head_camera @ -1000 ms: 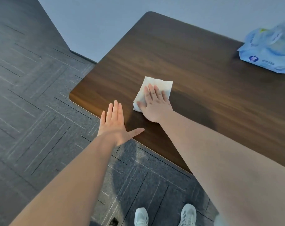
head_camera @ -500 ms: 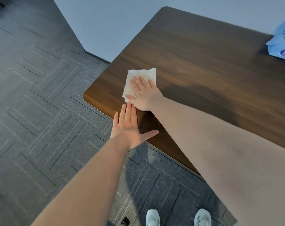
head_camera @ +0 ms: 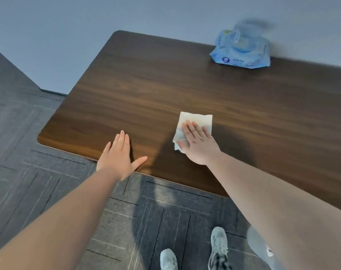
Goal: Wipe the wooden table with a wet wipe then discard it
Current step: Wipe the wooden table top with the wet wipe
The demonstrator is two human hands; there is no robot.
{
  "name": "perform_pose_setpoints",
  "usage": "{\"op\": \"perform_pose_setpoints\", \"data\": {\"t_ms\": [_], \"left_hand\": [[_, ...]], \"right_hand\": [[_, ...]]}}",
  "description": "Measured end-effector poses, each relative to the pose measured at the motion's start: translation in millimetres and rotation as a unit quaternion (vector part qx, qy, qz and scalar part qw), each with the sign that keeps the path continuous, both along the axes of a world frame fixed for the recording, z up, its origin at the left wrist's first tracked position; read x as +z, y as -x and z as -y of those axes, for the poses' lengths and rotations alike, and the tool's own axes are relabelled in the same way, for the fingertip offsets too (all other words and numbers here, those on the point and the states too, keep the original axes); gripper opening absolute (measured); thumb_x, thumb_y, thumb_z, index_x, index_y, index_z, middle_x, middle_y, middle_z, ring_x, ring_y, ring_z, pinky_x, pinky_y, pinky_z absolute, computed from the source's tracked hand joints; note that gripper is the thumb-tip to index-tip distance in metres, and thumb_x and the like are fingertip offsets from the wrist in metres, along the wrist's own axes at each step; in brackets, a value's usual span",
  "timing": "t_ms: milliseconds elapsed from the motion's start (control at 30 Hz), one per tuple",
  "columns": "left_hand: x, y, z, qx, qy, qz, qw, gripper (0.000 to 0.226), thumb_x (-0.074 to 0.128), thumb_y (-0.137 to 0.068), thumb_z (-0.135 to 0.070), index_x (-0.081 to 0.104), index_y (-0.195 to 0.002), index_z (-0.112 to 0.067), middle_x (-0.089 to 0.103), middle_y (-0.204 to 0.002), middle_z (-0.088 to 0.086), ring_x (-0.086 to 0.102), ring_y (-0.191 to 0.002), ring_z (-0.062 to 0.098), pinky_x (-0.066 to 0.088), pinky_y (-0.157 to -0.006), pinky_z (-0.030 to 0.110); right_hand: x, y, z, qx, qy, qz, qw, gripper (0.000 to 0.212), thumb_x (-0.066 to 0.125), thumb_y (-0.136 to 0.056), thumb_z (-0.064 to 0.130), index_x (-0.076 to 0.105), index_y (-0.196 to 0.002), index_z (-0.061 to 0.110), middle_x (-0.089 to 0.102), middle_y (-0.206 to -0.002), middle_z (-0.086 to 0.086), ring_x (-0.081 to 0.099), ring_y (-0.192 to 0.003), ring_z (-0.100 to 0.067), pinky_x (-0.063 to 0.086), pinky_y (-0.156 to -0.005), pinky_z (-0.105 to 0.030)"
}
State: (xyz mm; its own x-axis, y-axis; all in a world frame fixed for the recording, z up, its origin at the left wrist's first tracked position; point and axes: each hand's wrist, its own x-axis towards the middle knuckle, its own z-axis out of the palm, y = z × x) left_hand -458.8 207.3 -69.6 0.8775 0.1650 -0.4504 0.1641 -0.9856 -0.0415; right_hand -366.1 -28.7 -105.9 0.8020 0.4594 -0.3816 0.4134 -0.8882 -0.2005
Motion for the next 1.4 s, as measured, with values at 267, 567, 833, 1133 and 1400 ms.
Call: {"op": "perform_pose_setpoints", "data": {"t_ms": [267,567,833,1133,1400], "left_hand": [[7.3,-45.3,139.6,-0.151,0.062,0.017,0.986,0.098,0.025,-0.084,-0.074,-0.005,-0.15,-0.009,-0.01,-0.16,0.005,-0.008,-0.147,0.017,0.004,-0.119,0.037],[4.3,-73.8,292.2,-0.294,0.076,0.01,0.953,0.098,0.02,-0.081,-0.076,-0.009,-0.15,-0.013,-0.014,-0.159,0.002,-0.013,-0.146,0.016,0.002,-0.119,0.037],[-11.7,-78.2,367.7,-0.332,0.052,-0.053,0.94,0.106,0.02,-0.074,-0.082,-0.014,-0.148,-0.014,-0.02,-0.158,0.004,-0.015,-0.145,0.019,0.002,-0.12,0.04],[-14.9,-71.9,334.2,-0.291,0.111,-0.018,0.95,0.095,0.022,-0.082,-0.073,-0.009,-0.15,-0.015,-0.015,-0.159,-0.001,-0.011,-0.146,0.013,0.001,-0.119,0.036],[-7.0,-46.9,190.3,-0.138,0.082,-0.005,0.987,0.087,0.023,-0.088,-0.067,-0.004,-0.151,-0.015,-0.01,-0.16,-0.001,-0.009,-0.146,0.013,0.004,-0.12,0.037]], "right_hand": [[-0.1,48.4,212.3,-0.224,0.043,0.005,0.974,0.066,0.009,-0.096,0.053,-0.014,-0.15,0.021,-0.016,-0.159,0.005,-0.016,-0.145,-0.011,-0.01,-0.117,-0.033],[-1.8,116.6,401.6,-0.427,0.077,-0.017,0.901,0.068,0.007,-0.095,0.054,-0.012,-0.15,0.018,-0.013,-0.16,0.0,-0.012,-0.147,-0.015,-0.005,-0.119,-0.039],[-5.5,144.8,466.8,-0.491,0.081,-0.015,0.867,0.068,0.003,-0.094,0.054,-0.015,-0.15,0.018,-0.015,-0.16,-0.003,-0.014,-0.147,-0.018,-0.007,-0.119,-0.04],[1.3,129.7,403.0,-0.413,0.063,-0.021,0.908,0.069,0.005,-0.096,0.055,-0.015,-0.149,0.016,-0.016,-0.159,-0.004,-0.016,-0.146,-0.018,-0.011,-0.118,-0.038],[0.2,71.2,205.4,-0.198,-0.003,-0.015,0.98,0.068,0.006,-0.097,0.055,-0.016,-0.149,0.017,-0.021,-0.158,0.0,-0.023,-0.144,-0.016,-0.014,-0.117,-0.038]]}}
